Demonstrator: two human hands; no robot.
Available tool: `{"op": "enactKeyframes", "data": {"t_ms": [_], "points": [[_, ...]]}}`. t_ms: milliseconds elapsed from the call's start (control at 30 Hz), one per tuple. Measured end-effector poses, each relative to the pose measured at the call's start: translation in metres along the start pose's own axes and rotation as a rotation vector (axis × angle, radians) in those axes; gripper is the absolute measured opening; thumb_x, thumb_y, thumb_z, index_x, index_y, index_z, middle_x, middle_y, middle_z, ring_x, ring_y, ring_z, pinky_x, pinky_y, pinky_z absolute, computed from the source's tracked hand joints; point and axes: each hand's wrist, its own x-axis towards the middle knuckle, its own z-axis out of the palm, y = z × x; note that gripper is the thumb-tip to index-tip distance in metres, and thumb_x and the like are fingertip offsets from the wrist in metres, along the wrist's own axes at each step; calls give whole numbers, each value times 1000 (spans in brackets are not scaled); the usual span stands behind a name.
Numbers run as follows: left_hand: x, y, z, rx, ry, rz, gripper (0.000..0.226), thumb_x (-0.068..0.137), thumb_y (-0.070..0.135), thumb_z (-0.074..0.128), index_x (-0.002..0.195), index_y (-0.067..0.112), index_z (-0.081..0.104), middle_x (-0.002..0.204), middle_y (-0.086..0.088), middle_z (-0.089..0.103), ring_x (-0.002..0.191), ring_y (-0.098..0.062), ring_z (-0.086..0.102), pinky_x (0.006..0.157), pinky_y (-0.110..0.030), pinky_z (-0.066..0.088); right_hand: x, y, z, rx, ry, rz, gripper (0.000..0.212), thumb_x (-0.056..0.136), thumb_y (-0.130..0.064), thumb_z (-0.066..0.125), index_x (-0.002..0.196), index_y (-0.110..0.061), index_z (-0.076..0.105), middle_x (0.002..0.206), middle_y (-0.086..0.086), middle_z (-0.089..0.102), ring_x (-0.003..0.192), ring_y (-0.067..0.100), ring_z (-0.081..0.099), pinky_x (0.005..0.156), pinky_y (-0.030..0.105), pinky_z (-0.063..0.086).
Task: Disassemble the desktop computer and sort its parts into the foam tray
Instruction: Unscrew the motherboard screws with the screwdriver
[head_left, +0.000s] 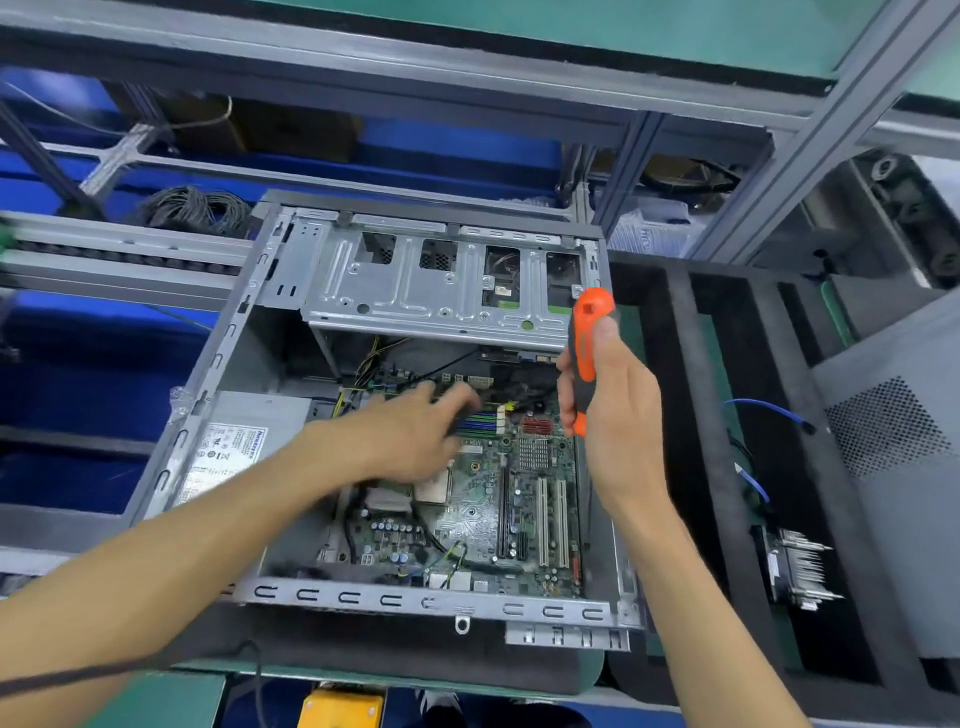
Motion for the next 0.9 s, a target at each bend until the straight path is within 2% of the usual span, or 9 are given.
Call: {"op": "enactKeyframes", "data": {"t_ms": [67,133,233,333,467,567,667,767,900], "points": [[3,-23,-8,-55,97,-91,38,100,32,42,133,20,27,138,-17,47,120,-34,53,104,-51,41,1,2,3,-86,-45,-19,63,94,-66,39,82,-7,61,60,-2,53,54,11,46,51,28,37],[15,-33,-10,10,96,-152,41,98,25,42,134,9,32,137,-19,48,123,-35,49,103,-50,41,4,2,8,-145,-69,-33,66,93,-67,39,83,-6,61,60,-3,54,54,11,46,52,30,36],[31,-29,-13,124,-57,-166,61,95,20,43,152,14,22,153,-17,37,137,-37,37,111,-49,32,6,3,15,-196,-107,-54,68,94,-68,38,83,-4,58,60,6,54,53,16,45,50,33,36],[42,-30,-18,62,-31,-143,53,92,19,45,145,19,41,146,-14,48,130,-35,46,112,-47,32,7,5,16,-265,-147,-74,66,94,-70,37,82,-8,56,65,13,56,57,30,49,54,45,40],[50,-32,-26,-119,53,-137,30,97,31,51,119,14,61,118,-6,62,98,-24,55,85,-32,43,6,8,16,-246,-143,-51,67,93,-72,38,85,-9,57,64,9,56,54,18,48,53,42,40],[49,-28,-31,-250,98,-113,31,97,35,57,116,12,63,107,-4,60,96,-23,55,79,-28,43,6,8,15,-217,-119,-51,66,94,-70,38,84,-8,58,62,0,56,56,12,49,53,33,40],[39,-28,-24,58,251,-93,8,93,17,55,97,11,58,102,-8,67,95,-29,60,81,-31,43,6,9,14,-188,-130,-47,65,95,-70,40,85,-8,59,62,0,55,56,13,48,54,35,40],[27,-30,-21,457,263,-181,20,92,19,53,109,14,61,107,-7,65,103,-28,59,92,-40,37,6,9,14,-198,-132,-56,65,94,-70,40,85,-9,59,63,6,55,55,15,48,55,41,41],[20,-28,-15,293,347,74,28,96,34,53,117,17,61,108,-7,66,101,-28,63,92,-40,46,6,9,16,-191,-108,-61,65,94,-71,40,86,-10,61,66,10,58,55,14,50,54,44,44]]}}
